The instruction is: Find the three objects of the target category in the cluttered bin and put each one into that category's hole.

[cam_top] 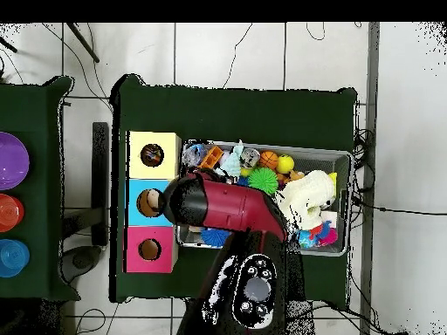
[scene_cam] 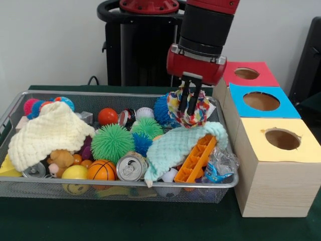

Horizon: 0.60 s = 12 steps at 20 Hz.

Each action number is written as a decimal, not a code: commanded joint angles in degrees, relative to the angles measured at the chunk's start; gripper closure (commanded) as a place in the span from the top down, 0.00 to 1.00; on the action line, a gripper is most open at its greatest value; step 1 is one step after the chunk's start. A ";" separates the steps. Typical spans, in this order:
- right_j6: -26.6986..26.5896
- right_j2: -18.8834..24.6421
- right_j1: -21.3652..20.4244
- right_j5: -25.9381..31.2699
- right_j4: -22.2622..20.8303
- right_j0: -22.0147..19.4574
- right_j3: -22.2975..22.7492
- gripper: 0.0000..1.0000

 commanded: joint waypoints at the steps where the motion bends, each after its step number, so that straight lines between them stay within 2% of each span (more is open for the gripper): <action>1: 14.56 -0.49 3.69 6.81 4.30 0.33 -6.56 0.00; 12: 15.88 -3.49 3.12 17.79 6.67 2.68 -13.25 0.00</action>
